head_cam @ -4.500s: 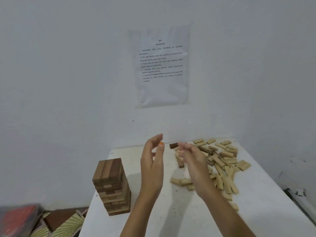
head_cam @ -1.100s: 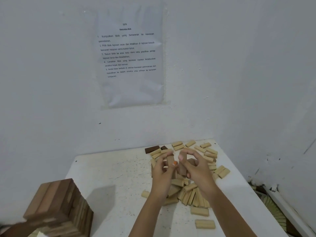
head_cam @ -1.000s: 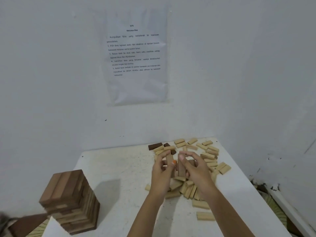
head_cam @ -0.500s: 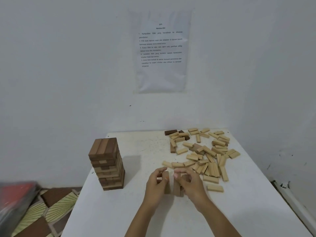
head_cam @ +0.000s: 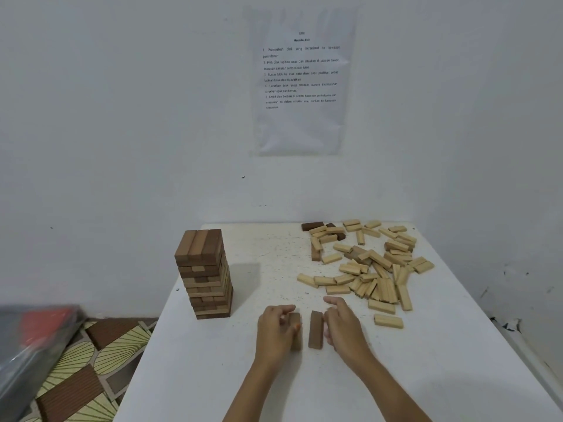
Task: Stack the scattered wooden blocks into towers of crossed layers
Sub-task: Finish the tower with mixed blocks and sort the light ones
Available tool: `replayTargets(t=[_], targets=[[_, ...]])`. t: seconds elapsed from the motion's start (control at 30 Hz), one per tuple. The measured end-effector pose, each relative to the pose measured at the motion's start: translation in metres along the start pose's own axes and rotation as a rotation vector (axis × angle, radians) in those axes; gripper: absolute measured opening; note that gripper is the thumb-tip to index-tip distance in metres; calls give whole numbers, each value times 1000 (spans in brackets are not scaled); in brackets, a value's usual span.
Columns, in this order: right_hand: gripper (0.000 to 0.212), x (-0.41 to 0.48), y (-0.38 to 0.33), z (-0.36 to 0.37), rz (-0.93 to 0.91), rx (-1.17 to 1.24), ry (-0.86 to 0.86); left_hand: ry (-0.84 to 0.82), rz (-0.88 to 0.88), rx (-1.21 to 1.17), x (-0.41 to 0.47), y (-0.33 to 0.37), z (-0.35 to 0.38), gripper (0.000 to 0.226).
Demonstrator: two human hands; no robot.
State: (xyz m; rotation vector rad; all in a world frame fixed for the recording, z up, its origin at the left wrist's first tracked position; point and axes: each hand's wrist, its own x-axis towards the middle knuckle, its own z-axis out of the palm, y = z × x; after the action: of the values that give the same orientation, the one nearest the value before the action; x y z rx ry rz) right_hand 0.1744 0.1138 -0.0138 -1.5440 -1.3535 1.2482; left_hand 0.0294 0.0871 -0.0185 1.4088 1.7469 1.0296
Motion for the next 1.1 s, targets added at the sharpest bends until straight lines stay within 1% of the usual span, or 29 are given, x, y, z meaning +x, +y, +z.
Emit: replayTargets(t=[0.07, 0.23, 0.37, 0.5, 0.6, 0.67, 0.7, 0.73, 0.8, 0.83, 0.87, 0.93, 1.0, 1.1], targets=[[31, -2, 1, -4, 26, 37, 18, -19, -8, -28, -1, -1, 1, 32], [36, -9, 4, -10, -60, 18, 127, -63, -21, -124, -2, -6, -2, 37], [32, -16, 3, -9, -102, 68, 208, -117, -2, -118, -3, -8, -4, 41], [30, -14, 5, -3, -118, 41, 250, -109, 12, -123, -4, -9, -3, 41], [30, -12, 10, 1, -144, -27, 267, -95, 10, -111, -5, -9, 0, 41], [30, -16, 13, 3, -155, -31, 213, -85, 15, -107, -4, -10, 1, 43], [36, -19, 14, 4, -165, -48, 153, -74, 18, -111, -4, -10, 1, 44], [48, -23, 15, 3, -199, -107, 80, -62, 15, -121, -4, -11, 1, 45], [77, -28, 20, 0, -286, -350, -81, -46, -8, -150, -3, -11, 1, 47], [87, -31, 21, -1, -332, -474, -132, -40, -21, -160, -3, -12, 1, 48], [92, -32, 21, 0, -366, -570, -146, -35, -36, -168, -3, -12, 0, 49], [91, -31, 23, 5, -432, -627, -74, -23, -58, -186, -5, -12, 0, 49], [83, -27, 24, 7, -467, -579, -13, 2, -43, -206, -7, -13, 0, 47], [76, -18, 18, 0, -433, -511, -84, 27, 2, -203, -11, -15, -1, 40]])
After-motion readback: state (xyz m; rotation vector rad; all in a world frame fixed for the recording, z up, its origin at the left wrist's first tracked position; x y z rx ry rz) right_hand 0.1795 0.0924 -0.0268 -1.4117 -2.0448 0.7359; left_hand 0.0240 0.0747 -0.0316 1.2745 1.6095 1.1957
